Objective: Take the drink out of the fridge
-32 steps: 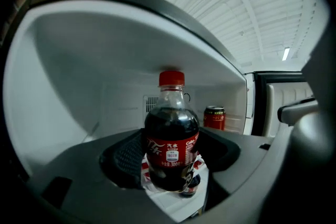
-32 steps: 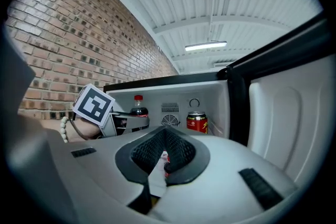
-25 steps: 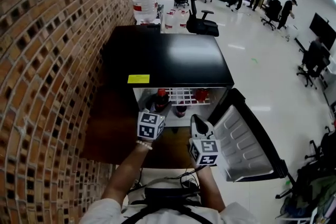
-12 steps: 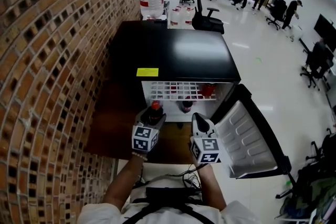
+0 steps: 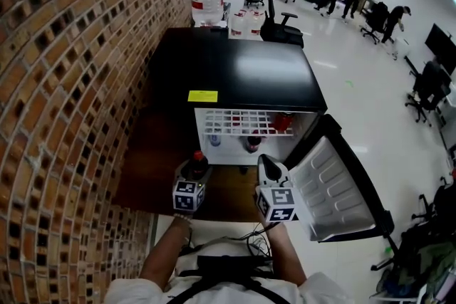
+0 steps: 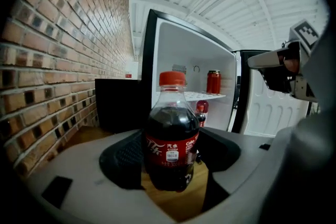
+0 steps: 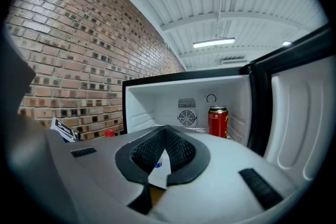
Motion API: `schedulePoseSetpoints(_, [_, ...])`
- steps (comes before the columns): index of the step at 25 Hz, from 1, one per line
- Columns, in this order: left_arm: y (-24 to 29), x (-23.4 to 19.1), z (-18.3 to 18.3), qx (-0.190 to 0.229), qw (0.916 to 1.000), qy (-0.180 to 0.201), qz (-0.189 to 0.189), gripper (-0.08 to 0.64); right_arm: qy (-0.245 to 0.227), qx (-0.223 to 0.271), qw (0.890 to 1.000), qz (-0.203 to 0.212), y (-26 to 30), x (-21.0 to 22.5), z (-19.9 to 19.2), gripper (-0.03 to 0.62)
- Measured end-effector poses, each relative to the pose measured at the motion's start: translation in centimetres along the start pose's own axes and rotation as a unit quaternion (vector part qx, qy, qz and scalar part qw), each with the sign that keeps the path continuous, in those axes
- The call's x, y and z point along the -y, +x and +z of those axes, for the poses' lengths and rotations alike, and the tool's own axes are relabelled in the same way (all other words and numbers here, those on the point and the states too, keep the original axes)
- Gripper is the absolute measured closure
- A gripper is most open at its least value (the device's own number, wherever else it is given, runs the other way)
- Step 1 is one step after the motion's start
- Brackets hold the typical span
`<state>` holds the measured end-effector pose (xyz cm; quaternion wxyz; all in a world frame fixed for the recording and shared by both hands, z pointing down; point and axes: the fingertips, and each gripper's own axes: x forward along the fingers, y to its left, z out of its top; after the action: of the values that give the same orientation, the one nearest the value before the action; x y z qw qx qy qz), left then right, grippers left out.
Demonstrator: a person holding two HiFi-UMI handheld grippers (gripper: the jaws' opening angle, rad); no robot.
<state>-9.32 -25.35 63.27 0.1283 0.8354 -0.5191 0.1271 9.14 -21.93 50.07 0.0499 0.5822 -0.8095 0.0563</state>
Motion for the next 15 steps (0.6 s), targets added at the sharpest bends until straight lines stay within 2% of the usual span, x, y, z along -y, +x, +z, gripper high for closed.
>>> schedulePoseSetpoints(15, [0.7, -5.4, -7.9, -0.066, 0.9953, -0.042, 0.057, 0.26, 0.0, -0.009, 1.0, -0.003, 0.5, 0.0, -0.4, 0.578])
